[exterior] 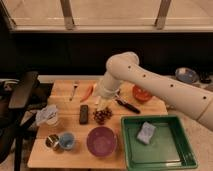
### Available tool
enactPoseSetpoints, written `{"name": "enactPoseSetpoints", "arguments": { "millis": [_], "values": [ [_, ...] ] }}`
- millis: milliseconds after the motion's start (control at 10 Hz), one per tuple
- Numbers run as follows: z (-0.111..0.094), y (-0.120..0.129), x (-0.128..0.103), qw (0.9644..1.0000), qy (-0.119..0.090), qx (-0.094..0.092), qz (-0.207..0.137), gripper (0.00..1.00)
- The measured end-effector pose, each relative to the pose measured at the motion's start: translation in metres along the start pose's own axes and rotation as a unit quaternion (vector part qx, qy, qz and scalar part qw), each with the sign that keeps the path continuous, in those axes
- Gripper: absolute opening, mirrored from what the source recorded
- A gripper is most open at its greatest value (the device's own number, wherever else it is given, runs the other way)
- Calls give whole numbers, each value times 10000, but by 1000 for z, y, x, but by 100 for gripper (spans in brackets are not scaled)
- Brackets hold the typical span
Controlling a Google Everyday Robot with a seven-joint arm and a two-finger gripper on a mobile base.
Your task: Place towel in red bowl
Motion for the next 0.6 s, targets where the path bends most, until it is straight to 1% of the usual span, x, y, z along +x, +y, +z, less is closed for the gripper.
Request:
{"name": "enactPoseSetpoints", "arguments": {
  "millis": [100,300,400,600],
  "values": [
    [3,-10,-18,9999,-95,42,-127,55],
    [13,-31,-64,9983,-297,97,-499,55],
    [20,-41,-88,9968,-376,105,-701,55],
    [39,-60,-130,9933,-531,55,-1025,55]
  ]
}}
